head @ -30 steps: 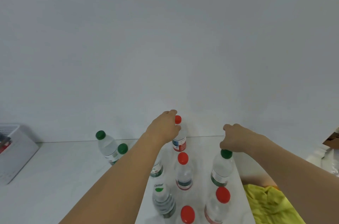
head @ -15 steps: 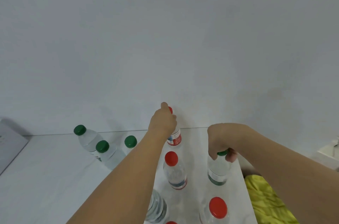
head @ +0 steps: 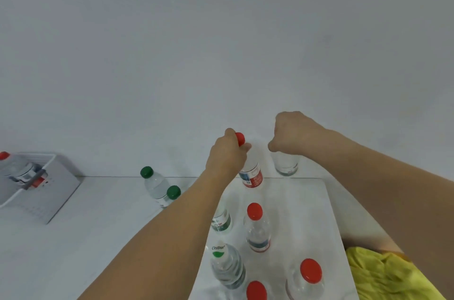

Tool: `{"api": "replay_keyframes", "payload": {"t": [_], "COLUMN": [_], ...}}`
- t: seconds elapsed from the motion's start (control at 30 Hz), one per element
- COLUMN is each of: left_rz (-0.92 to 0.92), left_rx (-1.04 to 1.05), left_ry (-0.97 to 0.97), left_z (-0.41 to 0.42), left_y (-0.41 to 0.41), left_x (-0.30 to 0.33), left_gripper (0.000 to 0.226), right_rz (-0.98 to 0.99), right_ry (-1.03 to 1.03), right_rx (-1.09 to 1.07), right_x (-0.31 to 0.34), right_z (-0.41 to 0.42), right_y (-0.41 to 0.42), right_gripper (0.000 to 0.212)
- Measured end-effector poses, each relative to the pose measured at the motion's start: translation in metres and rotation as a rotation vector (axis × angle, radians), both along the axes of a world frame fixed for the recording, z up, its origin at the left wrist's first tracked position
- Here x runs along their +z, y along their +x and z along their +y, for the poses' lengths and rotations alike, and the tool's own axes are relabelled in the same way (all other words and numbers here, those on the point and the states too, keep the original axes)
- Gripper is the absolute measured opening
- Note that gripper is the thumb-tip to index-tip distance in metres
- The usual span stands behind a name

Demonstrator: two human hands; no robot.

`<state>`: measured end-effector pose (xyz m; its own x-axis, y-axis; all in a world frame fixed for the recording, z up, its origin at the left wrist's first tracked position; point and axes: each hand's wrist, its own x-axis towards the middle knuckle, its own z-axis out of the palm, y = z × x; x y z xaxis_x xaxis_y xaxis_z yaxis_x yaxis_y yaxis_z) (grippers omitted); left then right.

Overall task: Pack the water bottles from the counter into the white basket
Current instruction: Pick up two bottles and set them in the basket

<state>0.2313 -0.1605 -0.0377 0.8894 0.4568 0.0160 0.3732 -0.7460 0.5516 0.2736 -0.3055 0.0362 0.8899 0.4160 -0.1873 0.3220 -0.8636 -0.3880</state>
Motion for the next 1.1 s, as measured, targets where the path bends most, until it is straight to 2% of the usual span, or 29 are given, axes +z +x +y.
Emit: {"api": "replay_keyframes", "payload": {"t": [0.07,0.13,0.2,0.5,0.7,1.1], "left_rz": [-0.041,-0.087,-0.134,-0.286,-0.323,-0.309], "left_rx": [0.000,0.008,0.017,0.068,0.042,0.028], "left_ry": [0.021,0.032,0.033,0.074,0.106,0.149], "left_z": [0.009,0.020,0.032,0.099,0.168,0.274], "left_y": [-0.009,-0.021,-0.036,-0.114,-0.159,-0.234], "left_x": [0.030,0.062,0.093,0.198,0.222,0.238], "left_gripper": [0.035,0.035,0.034,0.030,0.024,0.029], "right_rz": [-0.024,-0.058,-0.089,-0.239,-0.303,-0.338], "right_ry": [0.025,0.078,0.134,0.252,0.285,0.288], "right_rx": [0.006,0.003,-0.002,0.028,0.083,0.146], "right_x": [0.024,0.048,0.070,0.144,0.168,0.176], "right_z": [0.003,0.005,0.009,0.056,0.128,0.241], "right_y": [-0.006,-0.015,-0.025,-0.088,-0.138,-0.212], "right_gripper": [0.029,0.013,0.023,0.035,0.016,0.014]}}
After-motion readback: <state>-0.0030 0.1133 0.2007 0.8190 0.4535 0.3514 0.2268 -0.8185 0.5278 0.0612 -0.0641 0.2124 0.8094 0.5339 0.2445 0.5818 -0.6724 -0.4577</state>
